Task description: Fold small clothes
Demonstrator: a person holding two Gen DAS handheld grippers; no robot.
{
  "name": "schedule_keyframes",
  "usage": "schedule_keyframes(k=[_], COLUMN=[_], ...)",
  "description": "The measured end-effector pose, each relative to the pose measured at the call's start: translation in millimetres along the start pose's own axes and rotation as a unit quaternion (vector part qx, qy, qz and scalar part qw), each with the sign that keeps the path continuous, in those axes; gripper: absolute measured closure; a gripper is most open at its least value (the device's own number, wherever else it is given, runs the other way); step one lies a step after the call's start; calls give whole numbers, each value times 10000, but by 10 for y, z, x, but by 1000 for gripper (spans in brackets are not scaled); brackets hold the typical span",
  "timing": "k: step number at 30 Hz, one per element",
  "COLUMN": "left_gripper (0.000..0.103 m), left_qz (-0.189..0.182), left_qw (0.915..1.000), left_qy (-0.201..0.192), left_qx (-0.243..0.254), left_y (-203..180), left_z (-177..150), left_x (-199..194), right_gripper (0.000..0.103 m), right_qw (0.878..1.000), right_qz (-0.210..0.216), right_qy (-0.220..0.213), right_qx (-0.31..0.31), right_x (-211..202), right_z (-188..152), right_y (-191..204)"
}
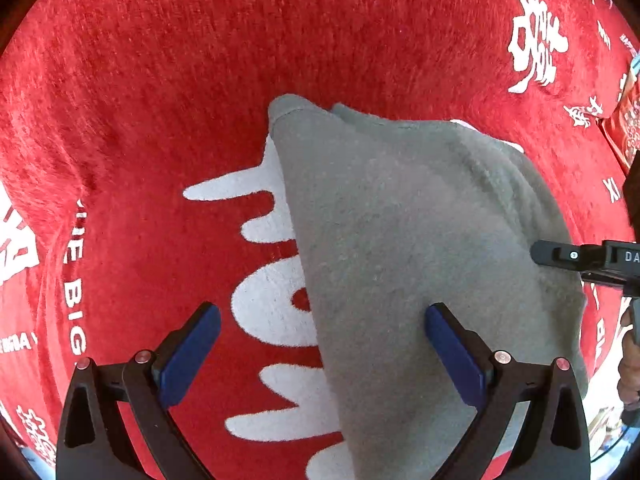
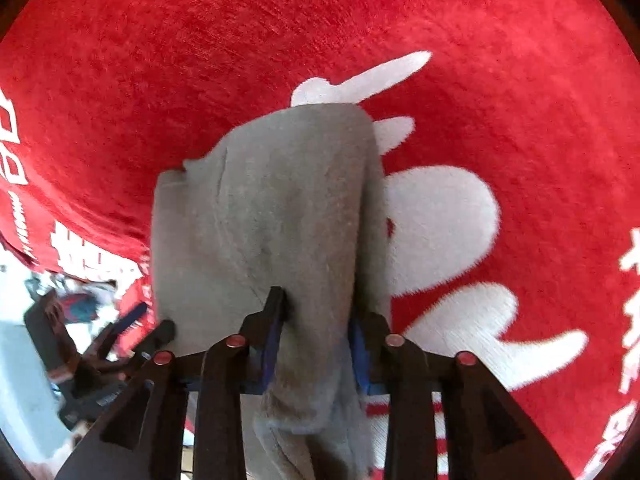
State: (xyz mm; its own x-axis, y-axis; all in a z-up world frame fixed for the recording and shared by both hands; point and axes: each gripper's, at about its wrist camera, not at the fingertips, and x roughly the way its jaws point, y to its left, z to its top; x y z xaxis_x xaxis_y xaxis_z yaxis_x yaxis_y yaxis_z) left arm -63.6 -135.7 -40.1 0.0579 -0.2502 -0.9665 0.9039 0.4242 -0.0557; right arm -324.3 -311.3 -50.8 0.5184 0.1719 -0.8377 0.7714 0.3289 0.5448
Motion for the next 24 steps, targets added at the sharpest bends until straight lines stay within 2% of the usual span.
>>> schedule_keyframes(k=[1, 3, 7, 10, 11, 12, 13, 18, 24], left_gripper=[1, 1, 1, 1, 1, 1, 1, 1, 1], left_qz=[7, 2, -138, -217, -221, -230, -222, -143, -95], left_qw=[10000, 9999, 9997, 9993, 9991, 9989, 9986, 9972, 9975], left_qy=[9, 29, 136, 268, 315, 378, 445, 649, 632], left_qx=[47, 111, 132, 151, 165, 178, 195, 347, 309], left_y=[9, 25, 95, 100, 81, 70, 58, 3, 33], left_z=[-6, -10, -125, -292, -367, -427, -496, -759, -797], left_x=[-26, -85, -191, -200, -177, -140, -104, 55, -67], right_gripper=[65, 55, 55, 55, 58, 86, 97, 97, 96], right_qw=[9998, 9990, 9993, 9987, 9981, 9975, 9962, 9898, 9907], right_qz=[-156, -344, -78, 6, -62, -153, -344, -1108, -1129], right_qy=[15, 4, 32, 393, 523, 579, 634, 461, 423], right_qx=[-102, -287, -377, -333, -324, -381, -489, -762, -634], right_x=[-26, -151, -370, -320, -269, -225, -170, -29, -79], right_z=[-22, -120, -391, -617, -691, -750, -807, -961, -1036], right_y=[86, 157, 188, 228, 211, 210, 215, 101, 65])
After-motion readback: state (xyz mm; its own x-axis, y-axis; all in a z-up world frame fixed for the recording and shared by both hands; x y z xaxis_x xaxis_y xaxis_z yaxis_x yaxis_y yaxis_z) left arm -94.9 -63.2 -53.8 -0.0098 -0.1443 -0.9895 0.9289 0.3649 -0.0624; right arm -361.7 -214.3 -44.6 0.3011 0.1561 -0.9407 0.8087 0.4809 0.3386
